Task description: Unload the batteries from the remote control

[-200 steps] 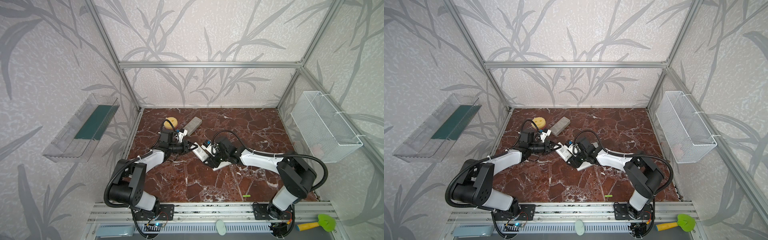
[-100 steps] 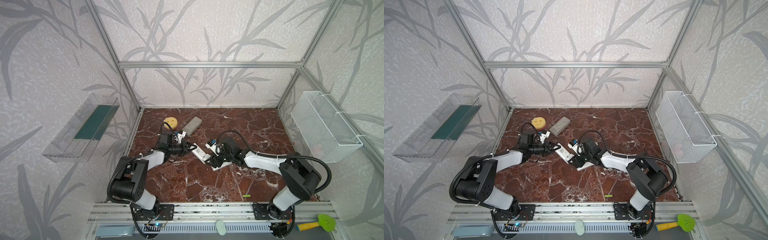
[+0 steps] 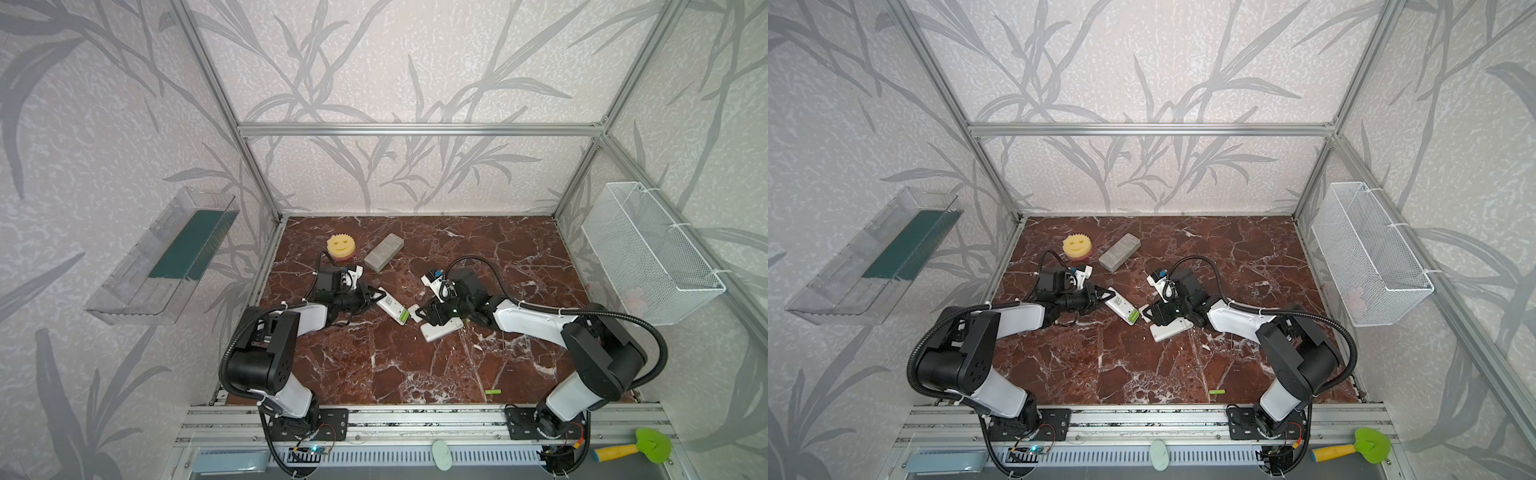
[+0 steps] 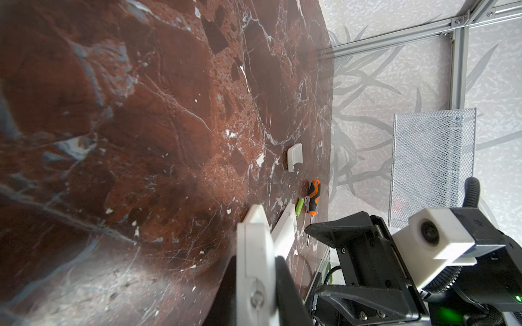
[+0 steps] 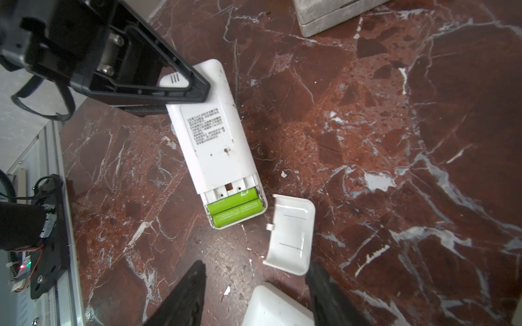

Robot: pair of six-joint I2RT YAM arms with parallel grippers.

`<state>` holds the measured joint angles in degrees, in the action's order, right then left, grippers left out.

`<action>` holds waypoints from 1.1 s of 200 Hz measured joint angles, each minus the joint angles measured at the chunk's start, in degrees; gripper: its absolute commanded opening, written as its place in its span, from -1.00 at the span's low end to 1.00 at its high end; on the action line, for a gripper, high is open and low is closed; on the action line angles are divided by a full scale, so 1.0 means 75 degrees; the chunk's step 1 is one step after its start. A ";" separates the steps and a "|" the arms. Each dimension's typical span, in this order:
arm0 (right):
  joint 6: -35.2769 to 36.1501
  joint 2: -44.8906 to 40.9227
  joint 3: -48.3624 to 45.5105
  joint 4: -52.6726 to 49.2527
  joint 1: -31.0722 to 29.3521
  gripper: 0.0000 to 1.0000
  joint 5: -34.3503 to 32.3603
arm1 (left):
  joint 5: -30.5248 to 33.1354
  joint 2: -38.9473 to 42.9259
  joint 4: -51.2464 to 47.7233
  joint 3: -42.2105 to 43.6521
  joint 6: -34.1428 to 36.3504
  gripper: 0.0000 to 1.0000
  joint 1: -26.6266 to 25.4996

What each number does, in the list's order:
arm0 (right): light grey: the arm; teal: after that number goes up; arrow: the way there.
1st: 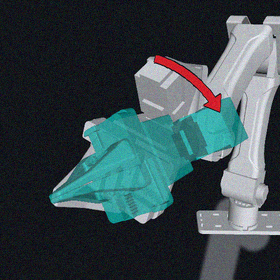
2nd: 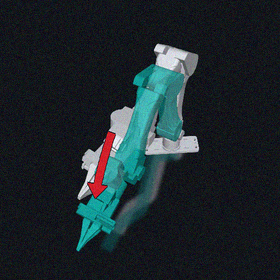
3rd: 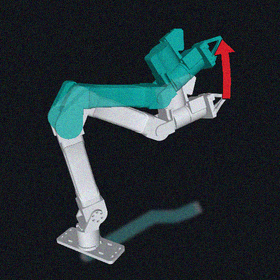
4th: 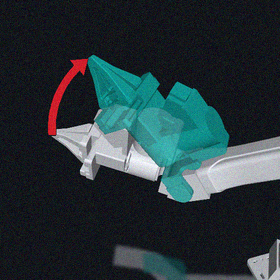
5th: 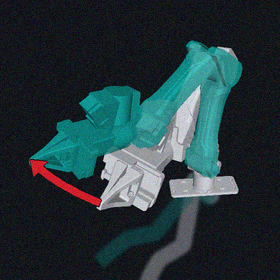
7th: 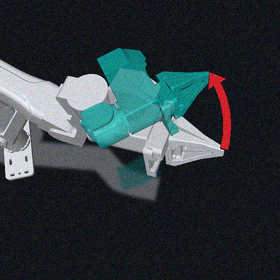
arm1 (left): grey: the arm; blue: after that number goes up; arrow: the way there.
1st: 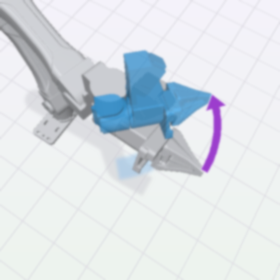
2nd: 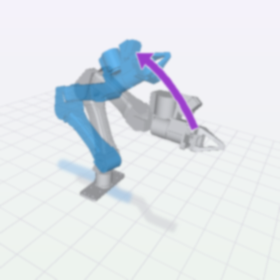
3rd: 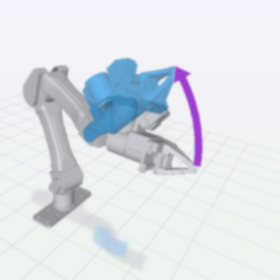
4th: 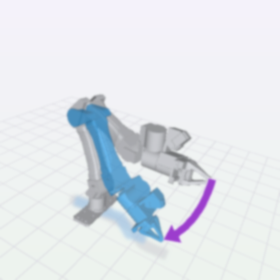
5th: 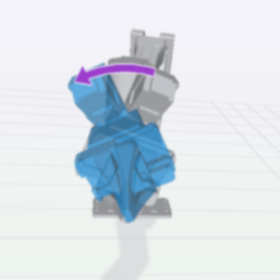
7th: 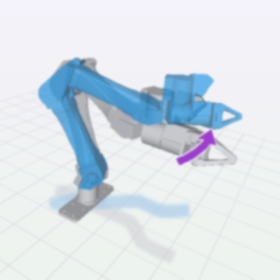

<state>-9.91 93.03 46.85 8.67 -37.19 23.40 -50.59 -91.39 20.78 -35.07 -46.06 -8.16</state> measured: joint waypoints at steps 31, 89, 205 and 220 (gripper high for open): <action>-0.0020 0.0207 0.0210 -0.0189 0.0000 0.17 -0.0318 | 0.0096 0.0000 -0.0131 -0.0009 0.0090 -1.00 0.0000; 0.0321 0.0898 0.1338 -0.1166 -0.0539 -0.10 -0.1291 | 0.0143 0.0134 -0.0577 -0.0009 0.0356 -1.00 -0.0003; 0.0854 0.2748 0.3416 -0.3491 -0.1093 -0.30 -0.3777 | -0.0542 0.0268 0.1177 0.1547 -0.0737 -1.00 -0.0076; 0.0912 0.2751 0.3462 -0.3657 -0.1093 -0.30 -0.4159 | -0.0705 -0.0157 0.1955 0.1652 -0.1189 -1.00 -0.0076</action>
<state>-3.07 113.67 72.82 -18.76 -45.39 -7.79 -55.88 -92.58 35.44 -22.68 -54.98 -8.73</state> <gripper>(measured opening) 0.350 0.172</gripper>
